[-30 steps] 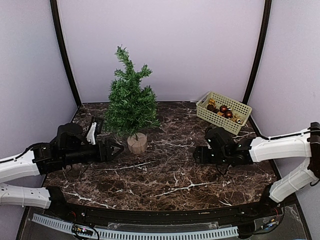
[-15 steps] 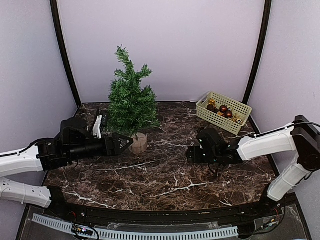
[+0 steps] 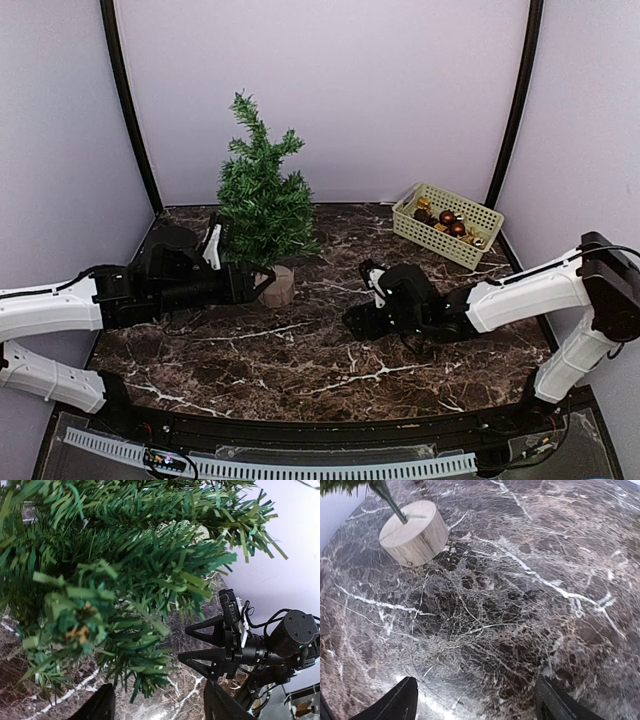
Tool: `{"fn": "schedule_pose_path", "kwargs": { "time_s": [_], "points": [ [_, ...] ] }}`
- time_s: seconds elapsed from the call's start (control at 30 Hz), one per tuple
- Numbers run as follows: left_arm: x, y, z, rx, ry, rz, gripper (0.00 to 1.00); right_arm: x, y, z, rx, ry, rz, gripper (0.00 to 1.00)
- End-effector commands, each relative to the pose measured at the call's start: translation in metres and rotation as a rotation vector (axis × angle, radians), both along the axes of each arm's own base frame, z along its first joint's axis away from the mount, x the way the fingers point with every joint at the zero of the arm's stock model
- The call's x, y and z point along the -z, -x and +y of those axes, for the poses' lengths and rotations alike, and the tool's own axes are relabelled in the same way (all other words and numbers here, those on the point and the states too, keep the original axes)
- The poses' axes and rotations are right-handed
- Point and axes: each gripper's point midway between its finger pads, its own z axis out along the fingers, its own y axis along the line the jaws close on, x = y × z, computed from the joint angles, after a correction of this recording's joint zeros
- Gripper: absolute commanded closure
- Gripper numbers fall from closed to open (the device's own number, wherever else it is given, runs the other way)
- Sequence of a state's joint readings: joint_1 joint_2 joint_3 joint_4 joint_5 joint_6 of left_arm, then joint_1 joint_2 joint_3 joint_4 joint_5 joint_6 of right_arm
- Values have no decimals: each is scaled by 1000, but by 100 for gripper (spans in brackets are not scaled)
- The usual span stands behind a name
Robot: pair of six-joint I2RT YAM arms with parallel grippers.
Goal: Decorate the small christmas tree
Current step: Wrap the side of the string light in the gap of the branches.
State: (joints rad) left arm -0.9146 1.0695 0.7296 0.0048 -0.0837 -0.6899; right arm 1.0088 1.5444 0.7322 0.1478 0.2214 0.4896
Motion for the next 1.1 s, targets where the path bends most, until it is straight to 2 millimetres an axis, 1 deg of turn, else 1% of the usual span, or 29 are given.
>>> {"fn": "schedule_pose_path", "kwargs": {
  "time_s": [0.0, 0.1, 0.23, 0.27, 0.3, 0.33, 0.37, 0.53, 0.6, 0.7, 0.8, 0.9, 1.07],
  "points": [
    [-17, -9, 0, -38, -1, -41, 41, -15, -10, 33, -85, -32, -80, 25],
    [-10, -11, 5, -63, -36, -25, 45, -8, -16, 47, -113, -21, -92, 27],
    [-5, -13, 10, -90, -58, -18, 51, 0, -22, 55, -147, 9, -141, 26],
    [-4, -13, 10, -93, -62, -15, 54, 3, -26, 56, -144, 23, -147, 26],
    [-3, -14, 10, -96, -65, -16, 56, 7, -29, 55, -136, 40, -141, 27],
    [-2, -14, 10, -98, -69, -12, 60, 9, -33, 56, -129, 49, -132, 28],
    [-2, -15, 11, -102, -71, -12, 62, 10, -36, 56, -117, 51, -123, 30],
    [2, -15, 13, -112, -80, -4, 78, 8, -47, 49, -68, 7, -81, 36],
    [3, -14, 13, -110, -79, 1, 82, 6, -49, 42, -37, -24, -48, 38],
    [5, -13, 13, -106, -84, 5, 87, 3, -50, 30, 31, -78, 35, 39],
    [5, -13, 14, -107, -85, 5, 87, 1, -44, 27, 82, -124, 118, 39],
    [5, -12, 15, -107, -81, 5, 89, 2, -37, 27, 122, -193, 197, 40],
    [6, -11, 15, -103, -80, 6, 92, 13, -36, 35, 160, -237, 278, 46]
  ]
}}
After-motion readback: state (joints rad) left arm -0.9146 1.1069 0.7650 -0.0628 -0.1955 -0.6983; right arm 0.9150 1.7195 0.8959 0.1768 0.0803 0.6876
